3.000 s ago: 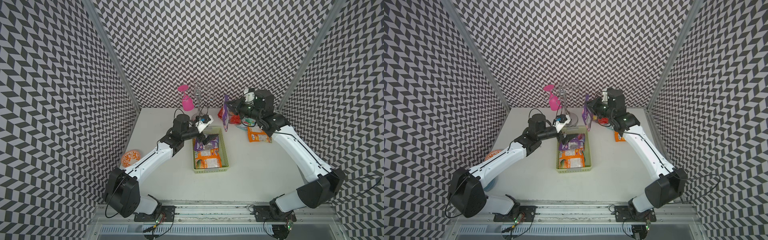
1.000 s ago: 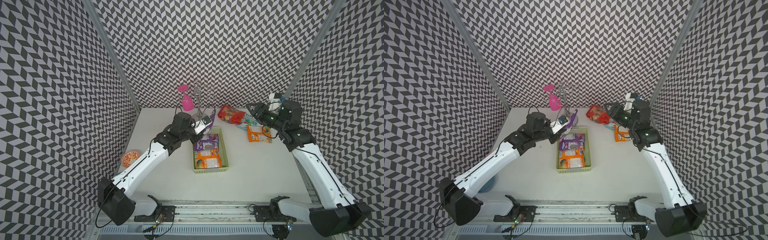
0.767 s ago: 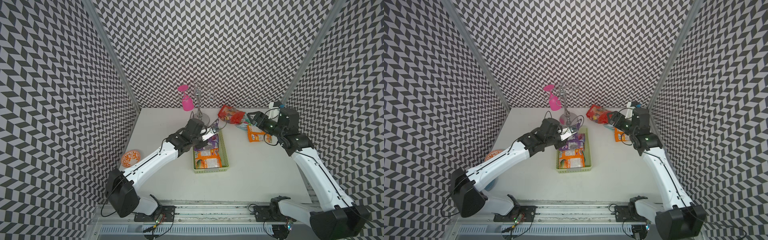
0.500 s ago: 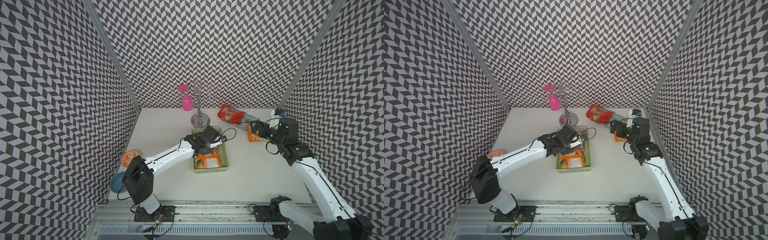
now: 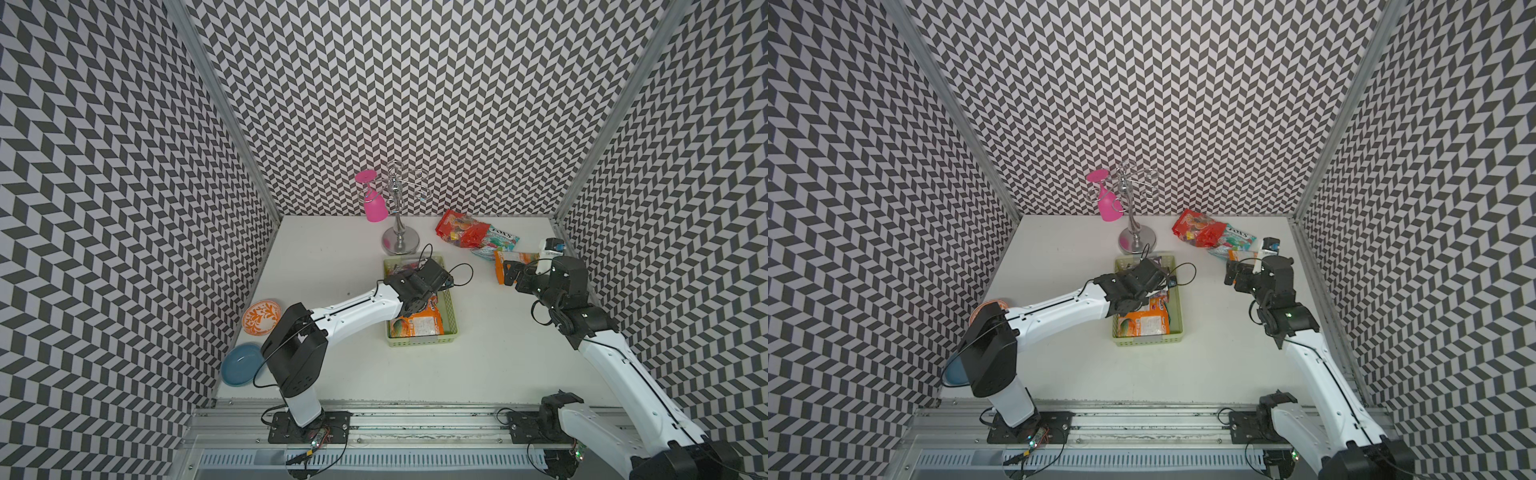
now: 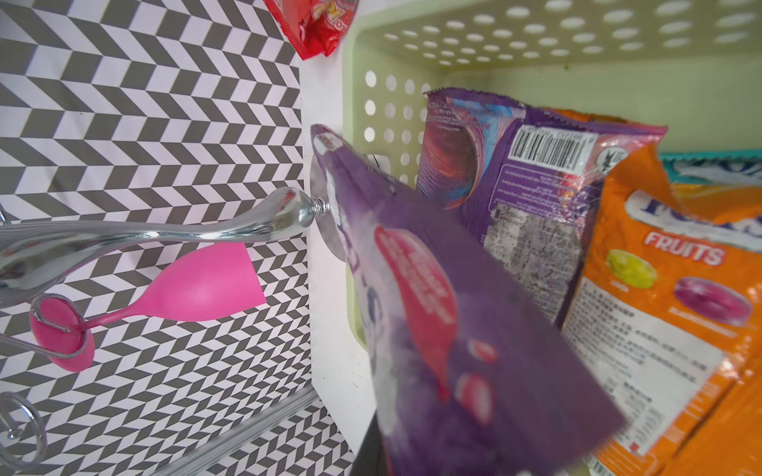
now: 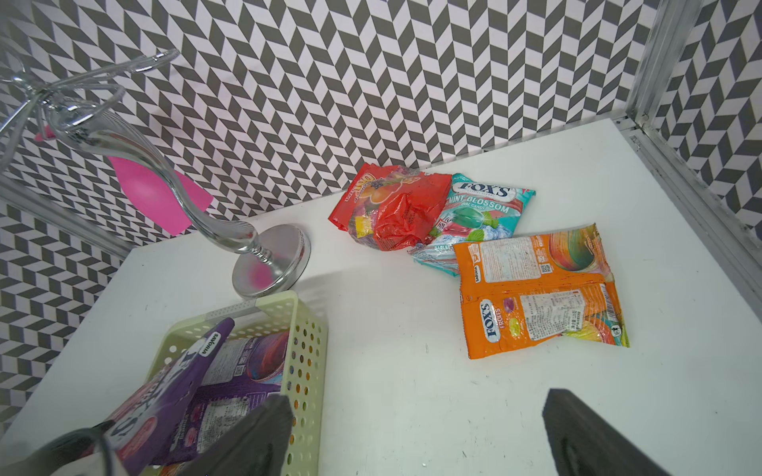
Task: Put the candies in the basket
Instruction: Place the candy in the basket.
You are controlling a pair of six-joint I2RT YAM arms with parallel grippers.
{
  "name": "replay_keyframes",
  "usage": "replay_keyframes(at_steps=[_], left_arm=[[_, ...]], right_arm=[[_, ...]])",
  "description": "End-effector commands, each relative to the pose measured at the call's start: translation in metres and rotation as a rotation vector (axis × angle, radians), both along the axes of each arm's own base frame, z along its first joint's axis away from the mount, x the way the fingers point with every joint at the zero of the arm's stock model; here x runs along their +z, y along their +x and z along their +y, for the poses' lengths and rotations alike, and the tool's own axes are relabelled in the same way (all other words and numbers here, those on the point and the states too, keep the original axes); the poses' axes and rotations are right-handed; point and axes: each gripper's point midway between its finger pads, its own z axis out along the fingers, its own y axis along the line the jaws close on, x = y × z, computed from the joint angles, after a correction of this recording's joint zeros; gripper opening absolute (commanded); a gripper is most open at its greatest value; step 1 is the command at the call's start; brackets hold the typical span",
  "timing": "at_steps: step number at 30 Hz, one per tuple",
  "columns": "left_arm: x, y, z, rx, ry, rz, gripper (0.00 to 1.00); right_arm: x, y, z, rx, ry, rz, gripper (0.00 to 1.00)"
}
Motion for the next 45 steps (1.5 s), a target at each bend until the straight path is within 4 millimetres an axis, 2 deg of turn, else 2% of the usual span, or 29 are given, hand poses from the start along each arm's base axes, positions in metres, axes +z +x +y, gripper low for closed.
replay_keyframes(at_steps=[1, 10, 14, 18, 20, 23, 24, 28, 30, 32, 33, 34, 38, 42, 45], left_arm=[[0.031, 0.021, -0.01, 0.028, -0.014, -0.132, 0.0], [0.021, 0.032, -0.014, -0.017, 0.042, -0.204, 0.0], [-0.001, 0.031, -0.011, -0.019, 0.06, -0.163, 0.0], [-0.022, 0.041, 0.006, 0.013, 0.105, -0.151, 0.04], [-0.027, 0.043, 0.011, 0.025, 0.109, -0.14, 0.12], [-0.03, 0.038, 0.01, 0.019, 0.111, -0.113, 0.42], [-0.03, 0.034, 0.008, 0.013, 0.105, -0.098, 0.49], [-0.018, 0.015, -0.011, -0.022, 0.006, 0.003, 0.64], [-0.008, 0.005, -0.022, -0.035, -0.084, 0.08, 0.77], [0.002, -0.003, -0.03, -0.047, -0.149, 0.14, 0.79], [0.008, -0.006, -0.033, -0.05, -0.182, 0.16, 0.93], [0.014, -0.009, -0.035, -0.055, -0.208, 0.174, 0.99], [0.034, -0.013, -0.035, -0.051, -0.317, 0.216, 0.99], [0.057, -0.007, -0.02, -0.017, -0.422, 0.224, 0.99], [0.081, -0.001, -0.005, 0.007, -0.516, 0.208, 0.98]], right_arm=[[0.026, 0.004, -0.001, -0.01, -0.017, -0.106, 0.99], [0.025, 0.0, -0.002, -0.016, -0.029, -0.124, 0.99], [0.026, -0.002, -0.002, -0.02, -0.03, -0.133, 0.99], [0.027, -0.004, -0.003, -0.022, -0.033, -0.141, 0.99], [0.028, -0.004, -0.002, -0.02, -0.036, -0.145, 0.99], [0.03, -0.005, -0.001, -0.017, -0.035, -0.149, 0.99], [0.029, -0.005, -0.001, -0.016, -0.035, -0.149, 0.99], [0.03, -0.005, -0.001, -0.019, -0.036, -0.152, 0.99], [0.031, -0.006, -0.002, -0.021, -0.038, -0.156, 0.99], [0.031, -0.007, -0.003, -0.024, -0.04, -0.158, 0.99], [0.031, -0.007, -0.003, -0.026, -0.04, -0.159, 0.99], [0.031, -0.007, -0.003, -0.027, -0.041, -0.158, 0.99], [0.03, -0.007, -0.004, -0.029, -0.044, -0.159, 0.99], [0.025, -0.005, -0.006, -0.041, -0.056, -0.142, 0.99], [0.023, -0.002, -0.007, -0.047, -0.081, -0.128, 0.99]])
